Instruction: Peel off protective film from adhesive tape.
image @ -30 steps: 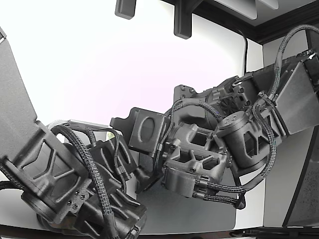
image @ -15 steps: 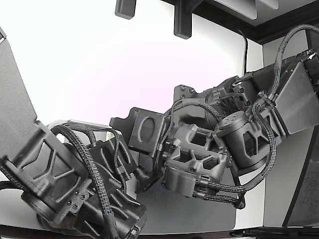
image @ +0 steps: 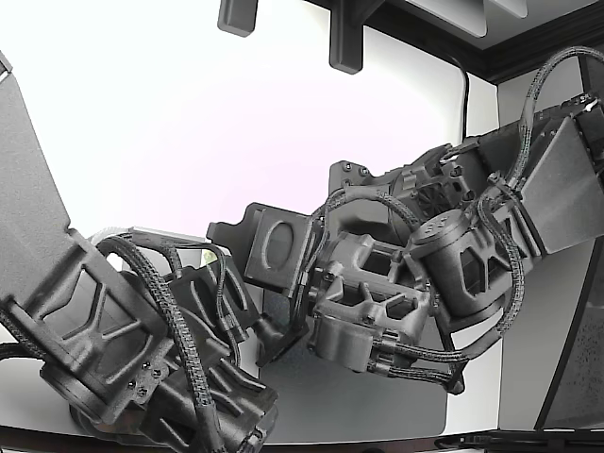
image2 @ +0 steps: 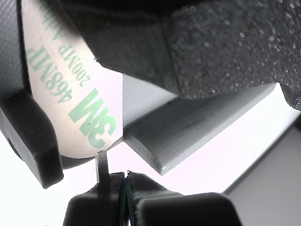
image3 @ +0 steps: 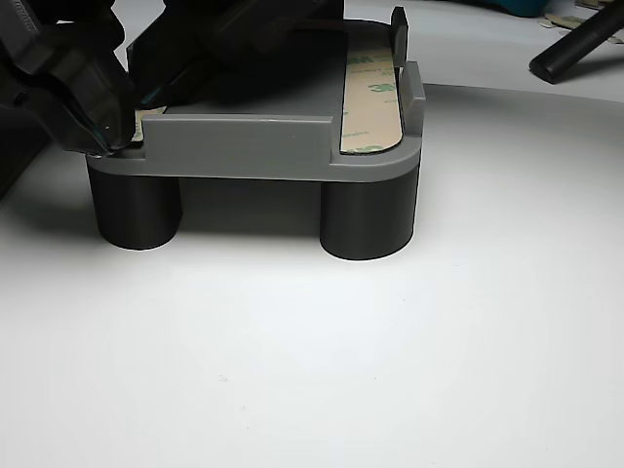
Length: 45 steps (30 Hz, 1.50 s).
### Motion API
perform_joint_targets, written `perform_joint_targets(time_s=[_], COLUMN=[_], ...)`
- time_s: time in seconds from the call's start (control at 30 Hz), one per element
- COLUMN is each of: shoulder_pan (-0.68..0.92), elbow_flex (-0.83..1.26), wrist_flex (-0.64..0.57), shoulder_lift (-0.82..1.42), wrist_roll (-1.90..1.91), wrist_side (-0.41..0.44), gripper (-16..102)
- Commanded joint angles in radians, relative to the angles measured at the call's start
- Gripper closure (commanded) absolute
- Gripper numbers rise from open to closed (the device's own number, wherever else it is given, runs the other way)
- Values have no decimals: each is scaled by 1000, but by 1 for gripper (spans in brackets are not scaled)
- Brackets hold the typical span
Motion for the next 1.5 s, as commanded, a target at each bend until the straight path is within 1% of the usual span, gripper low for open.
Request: perform_joint_targets(time_s=[0.0, 0.9, 1.47], shoulder_pan=[-6, -6, -6], elbow_flex=[-18, 8, 2], wrist_flex=[-12, -48, -46], shoulder_lift=[29, 46, 37], wrist_roll=[-3, -20, -15], wrist_side=[9, 12, 14], gripper=[96, 96, 96])
